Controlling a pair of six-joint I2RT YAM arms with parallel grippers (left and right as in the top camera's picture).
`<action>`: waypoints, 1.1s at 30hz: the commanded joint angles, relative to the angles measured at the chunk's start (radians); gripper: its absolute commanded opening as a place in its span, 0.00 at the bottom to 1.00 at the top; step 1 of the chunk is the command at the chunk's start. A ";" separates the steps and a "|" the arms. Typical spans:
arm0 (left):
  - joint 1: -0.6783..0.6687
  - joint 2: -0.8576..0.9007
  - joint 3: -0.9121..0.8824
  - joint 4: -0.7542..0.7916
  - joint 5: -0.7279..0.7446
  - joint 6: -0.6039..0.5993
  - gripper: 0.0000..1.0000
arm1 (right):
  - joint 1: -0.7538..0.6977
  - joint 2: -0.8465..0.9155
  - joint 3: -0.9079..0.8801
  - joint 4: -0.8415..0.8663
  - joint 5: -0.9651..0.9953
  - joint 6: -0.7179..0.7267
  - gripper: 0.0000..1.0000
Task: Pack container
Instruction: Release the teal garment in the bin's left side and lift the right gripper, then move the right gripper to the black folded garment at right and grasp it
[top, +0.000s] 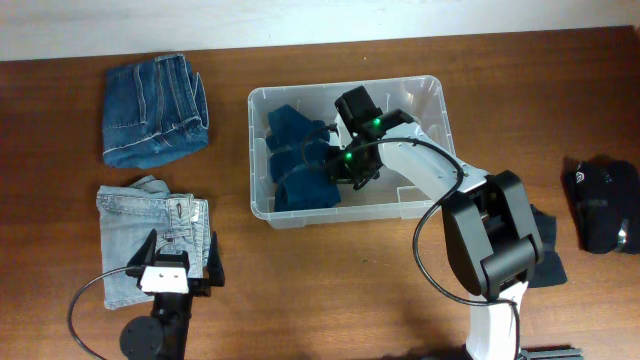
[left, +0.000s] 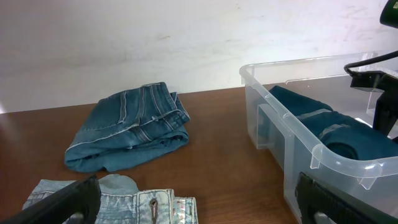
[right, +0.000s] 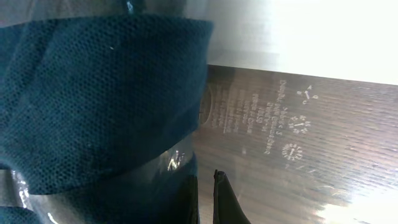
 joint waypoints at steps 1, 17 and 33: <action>0.003 -0.005 -0.005 -0.001 0.011 0.012 0.99 | 0.004 -0.034 -0.006 0.002 -0.031 -0.011 0.04; 0.003 -0.005 -0.005 -0.001 0.011 0.012 0.99 | -0.229 -0.483 0.182 -0.292 0.390 -0.071 0.99; 0.003 -0.005 -0.005 -0.001 0.011 0.012 0.99 | -1.103 -0.488 0.159 -0.391 0.328 -0.059 0.98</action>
